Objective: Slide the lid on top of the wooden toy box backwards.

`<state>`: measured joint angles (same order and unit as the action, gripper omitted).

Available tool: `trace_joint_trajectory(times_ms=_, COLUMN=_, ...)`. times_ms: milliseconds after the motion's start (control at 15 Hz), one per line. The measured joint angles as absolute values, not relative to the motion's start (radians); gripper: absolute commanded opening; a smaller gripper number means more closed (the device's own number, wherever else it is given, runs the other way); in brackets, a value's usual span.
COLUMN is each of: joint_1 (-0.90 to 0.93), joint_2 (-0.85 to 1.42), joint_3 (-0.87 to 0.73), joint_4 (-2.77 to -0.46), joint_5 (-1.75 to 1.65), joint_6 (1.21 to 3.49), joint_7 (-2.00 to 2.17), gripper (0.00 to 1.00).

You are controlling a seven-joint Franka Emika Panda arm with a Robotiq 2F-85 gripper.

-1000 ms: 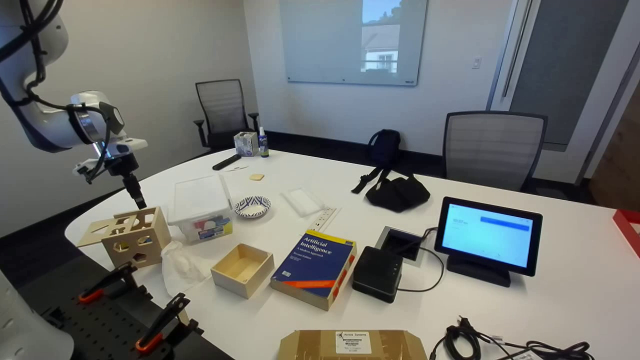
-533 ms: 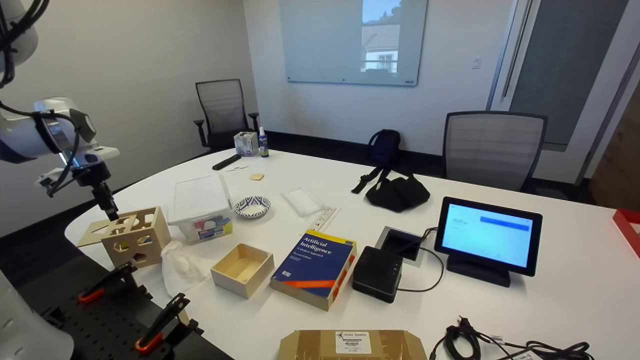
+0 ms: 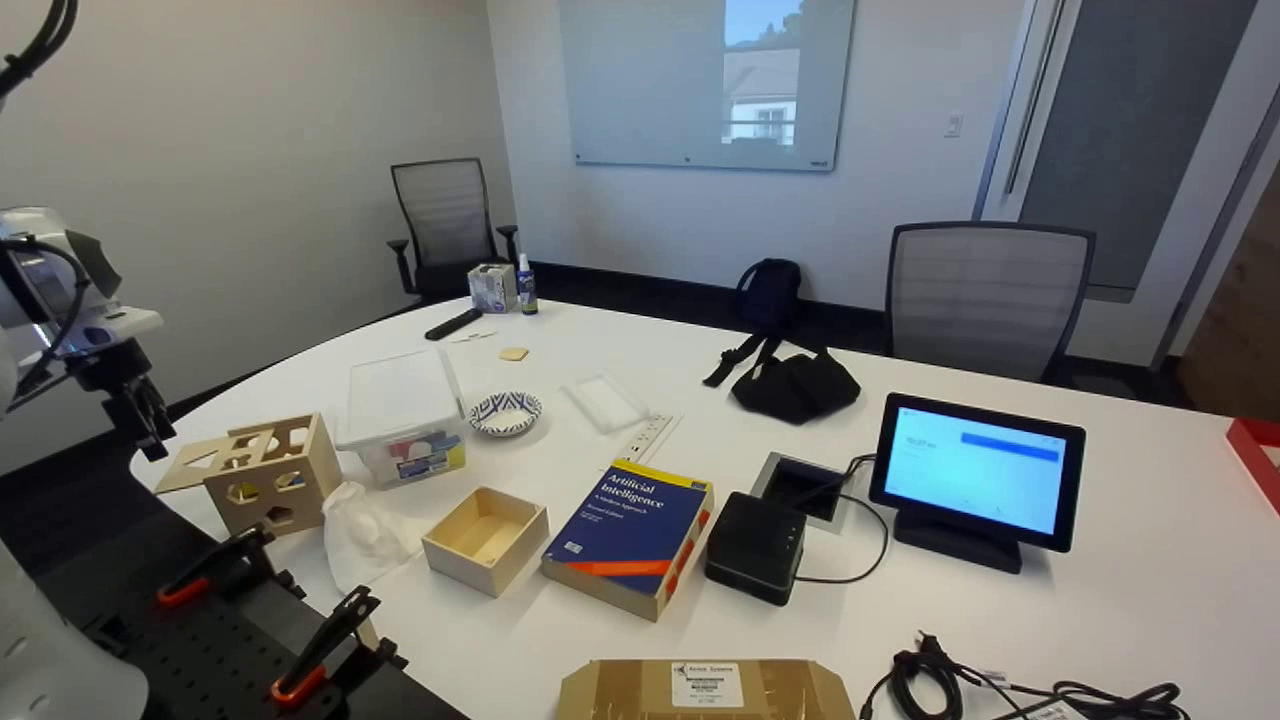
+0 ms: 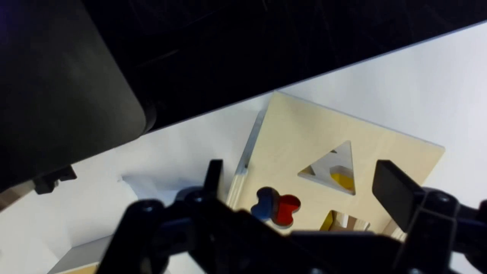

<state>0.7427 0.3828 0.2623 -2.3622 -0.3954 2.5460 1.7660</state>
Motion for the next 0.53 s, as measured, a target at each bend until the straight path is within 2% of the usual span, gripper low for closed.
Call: trace_joint_trajectory(times_ms=533, joint_1=0.814, joint_2=0.472, joint_3=0.237, joint_4=-2.311, joint_5=-0.333, joint_6=2.616, joint_7=1.833, gripper=1.00)
